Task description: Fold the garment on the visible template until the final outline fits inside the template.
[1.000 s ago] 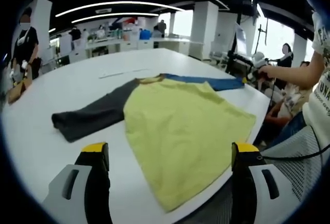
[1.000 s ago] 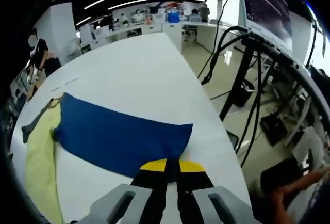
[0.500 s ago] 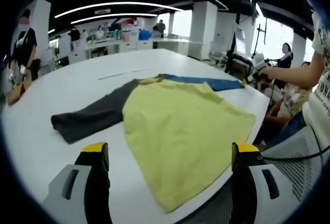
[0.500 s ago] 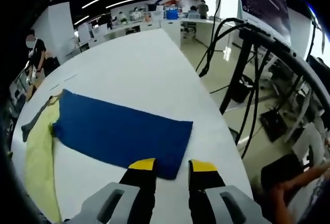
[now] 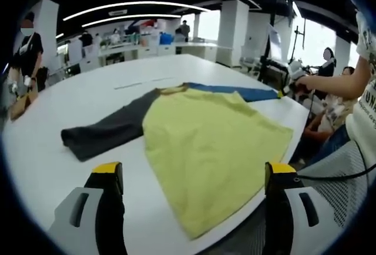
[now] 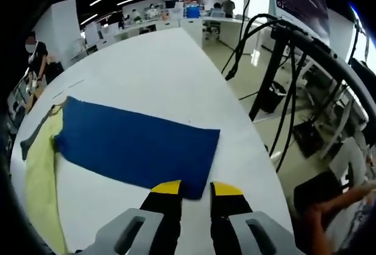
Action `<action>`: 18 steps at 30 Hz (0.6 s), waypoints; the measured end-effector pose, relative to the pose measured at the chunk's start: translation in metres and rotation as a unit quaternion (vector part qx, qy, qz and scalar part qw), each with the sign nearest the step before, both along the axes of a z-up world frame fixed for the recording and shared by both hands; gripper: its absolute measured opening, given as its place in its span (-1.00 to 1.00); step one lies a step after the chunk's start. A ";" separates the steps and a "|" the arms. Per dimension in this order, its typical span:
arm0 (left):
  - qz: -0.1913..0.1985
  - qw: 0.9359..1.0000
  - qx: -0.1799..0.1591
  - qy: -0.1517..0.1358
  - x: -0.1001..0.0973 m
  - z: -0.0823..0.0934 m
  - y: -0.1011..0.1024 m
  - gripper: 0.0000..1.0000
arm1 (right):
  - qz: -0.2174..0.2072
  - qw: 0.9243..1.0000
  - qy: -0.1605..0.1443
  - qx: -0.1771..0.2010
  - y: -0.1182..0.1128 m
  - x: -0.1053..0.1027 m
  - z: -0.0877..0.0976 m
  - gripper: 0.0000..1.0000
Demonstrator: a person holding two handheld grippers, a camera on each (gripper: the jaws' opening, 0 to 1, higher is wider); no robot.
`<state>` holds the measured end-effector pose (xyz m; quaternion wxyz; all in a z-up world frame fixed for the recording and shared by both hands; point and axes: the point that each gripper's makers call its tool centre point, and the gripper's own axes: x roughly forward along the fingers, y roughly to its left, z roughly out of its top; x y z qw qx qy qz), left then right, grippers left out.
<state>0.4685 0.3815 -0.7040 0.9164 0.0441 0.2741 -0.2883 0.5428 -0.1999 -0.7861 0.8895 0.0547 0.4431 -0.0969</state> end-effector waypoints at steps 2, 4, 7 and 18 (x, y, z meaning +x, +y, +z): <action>0.000 1.000 0.001 -0.002 0.001 0.000 -0.001 0.97 | -0.005 1.000 -0.001 0.000 0.000 0.000 0.000 -0.76; 0.001 1.000 0.004 -0.004 0.001 0.001 0.000 0.98 | -0.008 1.000 -0.002 0.001 0.001 -0.001 0.001 -0.80; 0.003 1.000 0.006 -0.007 0.002 0.002 0.001 0.98 | -0.014 1.000 -0.004 0.010 0.001 0.000 0.001 -0.87; 0.003 1.000 0.010 -0.008 0.001 0.003 0.001 0.98 | -0.022 0.999 -0.009 0.033 0.000 0.008 0.000 -1.00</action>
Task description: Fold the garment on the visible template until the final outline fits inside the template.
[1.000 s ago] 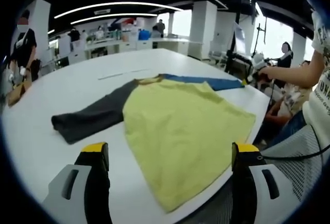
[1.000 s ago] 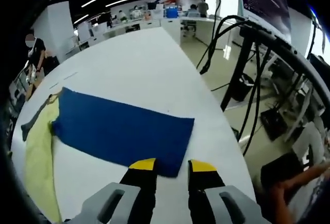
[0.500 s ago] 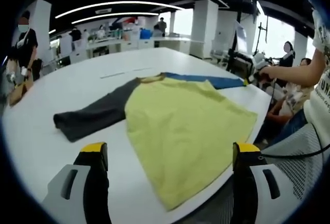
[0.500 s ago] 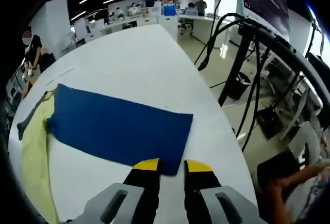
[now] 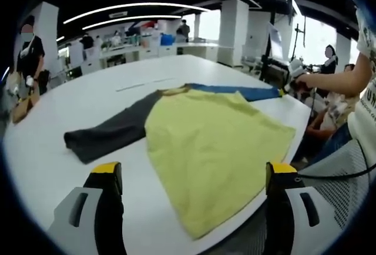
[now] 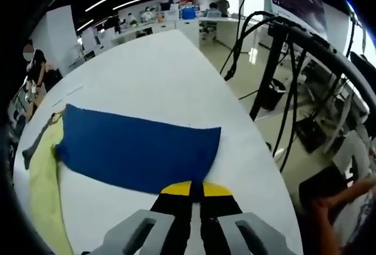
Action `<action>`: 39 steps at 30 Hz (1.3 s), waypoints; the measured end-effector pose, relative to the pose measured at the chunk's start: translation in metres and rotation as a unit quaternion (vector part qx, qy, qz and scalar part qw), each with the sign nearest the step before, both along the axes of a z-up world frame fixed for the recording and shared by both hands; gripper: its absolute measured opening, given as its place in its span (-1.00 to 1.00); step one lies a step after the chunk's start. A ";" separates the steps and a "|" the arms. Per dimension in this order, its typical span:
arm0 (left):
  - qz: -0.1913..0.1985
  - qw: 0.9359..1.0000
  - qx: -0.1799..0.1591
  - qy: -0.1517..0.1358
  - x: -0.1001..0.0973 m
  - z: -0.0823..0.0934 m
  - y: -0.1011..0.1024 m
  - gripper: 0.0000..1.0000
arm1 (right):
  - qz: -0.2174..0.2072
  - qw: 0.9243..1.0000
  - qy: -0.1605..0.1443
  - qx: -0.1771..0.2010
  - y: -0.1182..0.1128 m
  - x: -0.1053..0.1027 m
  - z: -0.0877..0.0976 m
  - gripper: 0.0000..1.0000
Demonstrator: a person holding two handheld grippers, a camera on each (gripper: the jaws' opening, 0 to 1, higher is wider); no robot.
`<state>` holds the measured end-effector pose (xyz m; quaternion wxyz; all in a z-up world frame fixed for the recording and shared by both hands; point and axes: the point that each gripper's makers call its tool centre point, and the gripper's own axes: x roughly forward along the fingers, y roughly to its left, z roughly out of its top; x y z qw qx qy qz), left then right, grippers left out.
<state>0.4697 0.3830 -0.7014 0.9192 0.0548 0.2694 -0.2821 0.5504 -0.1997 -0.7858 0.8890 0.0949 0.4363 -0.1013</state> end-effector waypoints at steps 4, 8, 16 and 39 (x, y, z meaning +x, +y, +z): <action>-0.002 1.000 0.001 0.000 0.000 0.000 0.000 0.98 | -0.001 1.000 -0.003 -0.002 0.000 0.002 0.003 -1.00; -0.003 1.000 0.002 0.001 0.000 0.001 0.000 0.98 | 0.007 1.000 -0.011 -0.013 0.002 0.007 0.012 -1.00; -0.006 1.000 0.001 0.001 0.000 0.001 -0.001 0.98 | 0.021 0.999 -0.031 -0.012 0.010 0.021 0.029 -1.00; -0.006 1.000 0.000 -0.001 0.000 0.001 0.001 0.98 | 0.086 0.993 -0.086 0.011 0.078 0.064 0.068 -1.00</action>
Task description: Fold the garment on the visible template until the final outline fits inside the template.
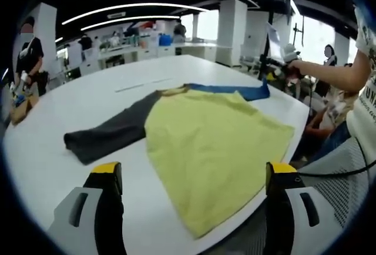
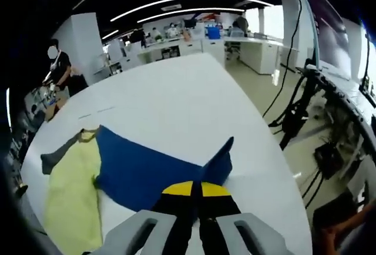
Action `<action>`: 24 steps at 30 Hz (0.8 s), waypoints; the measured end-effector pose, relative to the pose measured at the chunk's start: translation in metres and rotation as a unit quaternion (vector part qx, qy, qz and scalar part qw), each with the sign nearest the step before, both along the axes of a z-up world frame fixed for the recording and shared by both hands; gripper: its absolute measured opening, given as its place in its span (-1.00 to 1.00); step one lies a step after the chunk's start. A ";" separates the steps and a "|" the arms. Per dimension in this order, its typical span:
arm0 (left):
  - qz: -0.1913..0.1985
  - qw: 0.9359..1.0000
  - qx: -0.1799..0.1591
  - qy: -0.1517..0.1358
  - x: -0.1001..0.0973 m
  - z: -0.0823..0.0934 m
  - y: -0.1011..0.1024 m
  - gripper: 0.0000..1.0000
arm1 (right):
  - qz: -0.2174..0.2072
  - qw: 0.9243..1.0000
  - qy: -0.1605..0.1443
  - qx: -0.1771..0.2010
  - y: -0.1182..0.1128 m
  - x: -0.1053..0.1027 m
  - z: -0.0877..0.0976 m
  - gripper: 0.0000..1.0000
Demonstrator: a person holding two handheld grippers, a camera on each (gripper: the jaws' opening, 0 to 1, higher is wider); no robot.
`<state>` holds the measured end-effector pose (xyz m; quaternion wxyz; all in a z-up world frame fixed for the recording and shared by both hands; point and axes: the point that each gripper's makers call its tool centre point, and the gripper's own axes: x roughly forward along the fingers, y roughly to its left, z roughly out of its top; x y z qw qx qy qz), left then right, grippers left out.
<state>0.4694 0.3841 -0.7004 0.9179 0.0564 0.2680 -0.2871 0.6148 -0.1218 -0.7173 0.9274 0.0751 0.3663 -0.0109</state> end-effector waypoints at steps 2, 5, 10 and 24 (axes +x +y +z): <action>-0.001 1.000 0.001 0.000 0.000 0.000 0.000 0.98 | 0.008 1.000 -0.002 0.005 0.008 0.003 0.002 -1.00; -0.002 1.000 0.001 0.000 0.000 0.000 0.000 0.98 | 0.021 1.000 0.000 0.014 0.023 0.009 0.002 -1.00; -0.002 1.000 0.000 -0.001 0.000 0.001 0.000 0.98 | 0.040 0.999 0.000 0.021 0.045 0.014 0.002 -1.00; -0.009 1.000 -0.005 -0.001 0.002 0.001 -0.003 0.98 | 0.105 0.994 0.009 0.029 0.112 0.028 -0.004 -1.00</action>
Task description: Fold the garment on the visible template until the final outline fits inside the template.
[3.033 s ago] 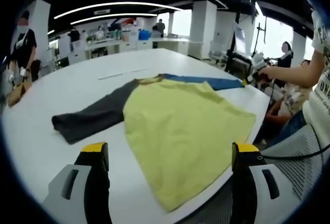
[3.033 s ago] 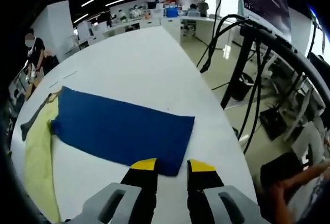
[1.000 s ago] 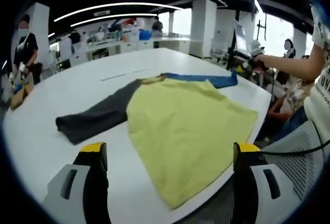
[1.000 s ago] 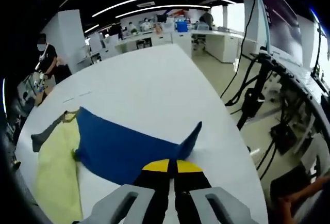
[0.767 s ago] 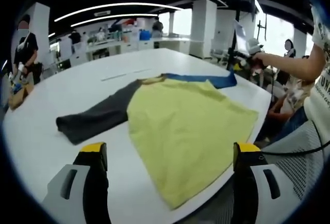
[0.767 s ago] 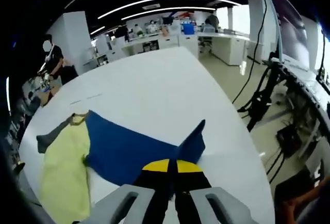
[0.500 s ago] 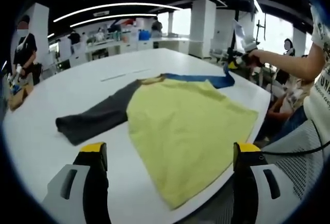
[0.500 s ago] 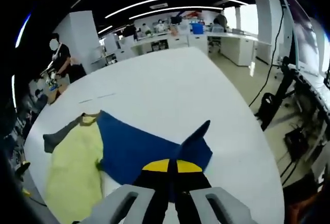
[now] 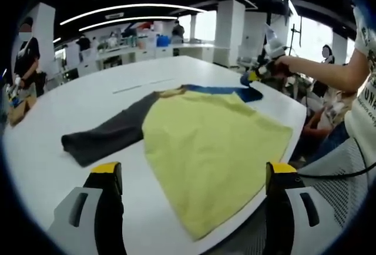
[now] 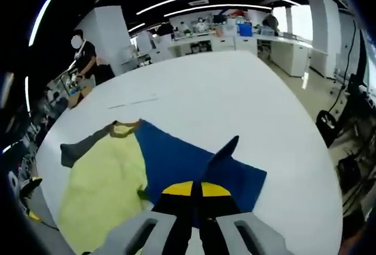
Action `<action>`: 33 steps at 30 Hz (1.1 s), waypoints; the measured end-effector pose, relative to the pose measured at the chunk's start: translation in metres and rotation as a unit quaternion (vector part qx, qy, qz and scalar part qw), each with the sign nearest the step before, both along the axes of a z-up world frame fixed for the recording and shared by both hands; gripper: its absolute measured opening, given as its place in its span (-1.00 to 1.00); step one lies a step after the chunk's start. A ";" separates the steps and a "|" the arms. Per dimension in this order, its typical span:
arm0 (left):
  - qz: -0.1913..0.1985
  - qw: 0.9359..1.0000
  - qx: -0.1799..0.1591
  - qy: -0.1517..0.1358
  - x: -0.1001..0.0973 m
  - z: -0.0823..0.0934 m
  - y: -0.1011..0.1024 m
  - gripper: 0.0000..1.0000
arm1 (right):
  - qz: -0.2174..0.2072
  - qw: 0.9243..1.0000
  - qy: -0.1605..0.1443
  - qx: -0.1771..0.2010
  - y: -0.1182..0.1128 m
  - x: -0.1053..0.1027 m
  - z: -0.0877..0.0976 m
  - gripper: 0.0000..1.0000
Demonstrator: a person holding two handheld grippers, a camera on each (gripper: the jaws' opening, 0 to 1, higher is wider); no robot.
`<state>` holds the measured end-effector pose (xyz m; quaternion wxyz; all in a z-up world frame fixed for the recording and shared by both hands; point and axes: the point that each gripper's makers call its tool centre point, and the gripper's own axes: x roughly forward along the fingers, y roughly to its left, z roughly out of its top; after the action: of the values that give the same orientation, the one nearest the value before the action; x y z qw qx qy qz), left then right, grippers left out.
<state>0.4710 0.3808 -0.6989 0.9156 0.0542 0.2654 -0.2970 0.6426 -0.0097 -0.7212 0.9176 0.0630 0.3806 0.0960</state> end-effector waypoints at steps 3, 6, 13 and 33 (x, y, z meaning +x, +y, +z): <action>-0.001 1.000 0.000 0.000 0.000 0.000 -0.001 0.98 | 0.017 1.000 0.003 0.001 0.015 0.002 -0.001 -1.00; -0.001 1.000 -0.002 0.000 0.000 0.000 -0.001 0.98 | 0.031 1.000 0.004 0.002 0.027 0.005 -0.002 -1.00; 0.001 1.000 -0.004 0.003 -0.003 -0.002 -0.002 0.98 | 0.064 0.998 0.003 -0.003 0.054 0.012 0.000 -1.00; -0.005 1.000 -0.010 0.005 -0.005 -0.005 -0.006 0.98 | 0.127 0.992 0.003 -0.009 0.132 0.026 0.007 -1.00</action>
<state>0.4662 0.3753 -0.7035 0.9134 0.0446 0.2665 -0.3045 0.6682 0.1226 -0.7138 0.8971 0.0059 0.3895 0.2085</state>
